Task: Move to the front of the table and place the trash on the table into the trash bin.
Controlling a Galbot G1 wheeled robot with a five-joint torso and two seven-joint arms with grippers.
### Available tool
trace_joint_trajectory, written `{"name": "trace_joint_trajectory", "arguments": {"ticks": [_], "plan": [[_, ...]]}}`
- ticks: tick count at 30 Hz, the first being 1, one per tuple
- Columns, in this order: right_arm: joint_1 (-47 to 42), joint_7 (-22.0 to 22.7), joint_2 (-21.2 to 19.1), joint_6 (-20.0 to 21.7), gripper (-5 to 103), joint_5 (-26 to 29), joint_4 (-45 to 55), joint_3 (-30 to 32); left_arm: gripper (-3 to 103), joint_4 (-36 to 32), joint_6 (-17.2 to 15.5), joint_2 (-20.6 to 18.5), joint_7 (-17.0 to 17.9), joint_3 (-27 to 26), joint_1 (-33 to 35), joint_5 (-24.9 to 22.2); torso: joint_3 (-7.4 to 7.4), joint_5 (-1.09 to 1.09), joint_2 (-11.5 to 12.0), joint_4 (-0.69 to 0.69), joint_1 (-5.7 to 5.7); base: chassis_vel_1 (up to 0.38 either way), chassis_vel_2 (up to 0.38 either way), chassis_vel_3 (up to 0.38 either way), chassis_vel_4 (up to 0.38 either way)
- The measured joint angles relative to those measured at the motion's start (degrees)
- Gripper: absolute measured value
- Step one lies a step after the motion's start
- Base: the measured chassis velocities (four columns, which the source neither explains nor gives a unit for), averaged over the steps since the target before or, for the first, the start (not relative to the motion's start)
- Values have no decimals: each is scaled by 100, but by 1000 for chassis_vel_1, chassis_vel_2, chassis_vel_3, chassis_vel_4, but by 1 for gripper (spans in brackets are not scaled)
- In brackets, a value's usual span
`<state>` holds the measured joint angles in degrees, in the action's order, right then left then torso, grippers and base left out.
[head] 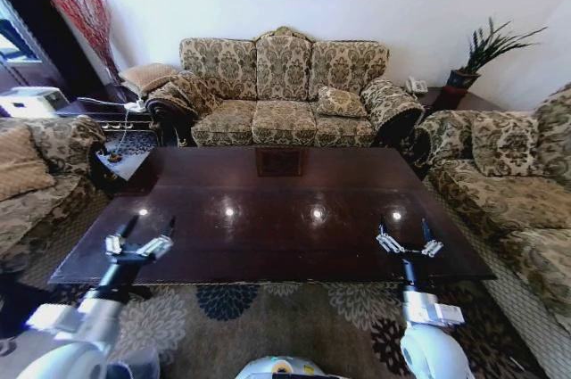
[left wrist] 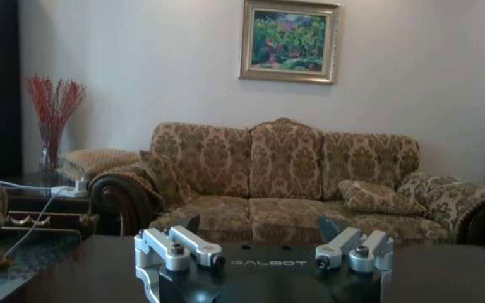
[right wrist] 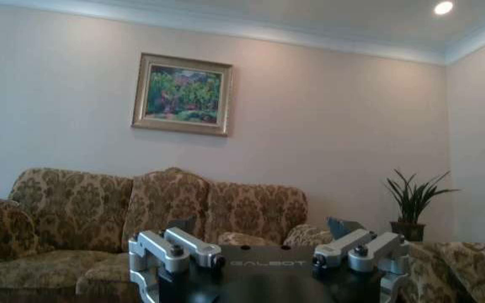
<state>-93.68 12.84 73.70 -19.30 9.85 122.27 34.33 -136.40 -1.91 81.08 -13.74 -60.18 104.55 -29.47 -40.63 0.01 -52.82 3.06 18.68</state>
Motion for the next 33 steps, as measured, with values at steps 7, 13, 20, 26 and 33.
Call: {"name": "trace_joint_trajectory", "arguments": {"ticks": [7, 13, 20, 26, 33], "plan": [[0, 0, 0, 0, 100, 0, 0, 0, 96, -92, 34, 255, 158, 109, 11, 112, 0, -1, 0, 0, 0, 0, 0, 0, 0], [0, 0, 0, 0, 100, 0, 0, 0, 96, -407, 42, 578, 251, 319, 116, 226, 0, 0, 0, 0, 0, 0, 0, 0, 0], [0, 0, 0, 0, 100, 0, 0, 0, 96, -579, -10, 658, 280, 818, 158, 584, 0, 0, 0, 1, 0, 0, 0, 0, 0], [0, 0, 0, 0, 100, 0, 0, 0, 96, -538, 20, 767, 280, 1045, 176, 793, 0, 0, 0, 1, 0, 0, 0, 0, 0], [0, 0, 0, 0, 100, 0, 0, 0, 96, -566, 26, 770, 260, 1024, 156, 788, 0, -1, 0, 1, 0, 0, 0, 0, 0]]}}
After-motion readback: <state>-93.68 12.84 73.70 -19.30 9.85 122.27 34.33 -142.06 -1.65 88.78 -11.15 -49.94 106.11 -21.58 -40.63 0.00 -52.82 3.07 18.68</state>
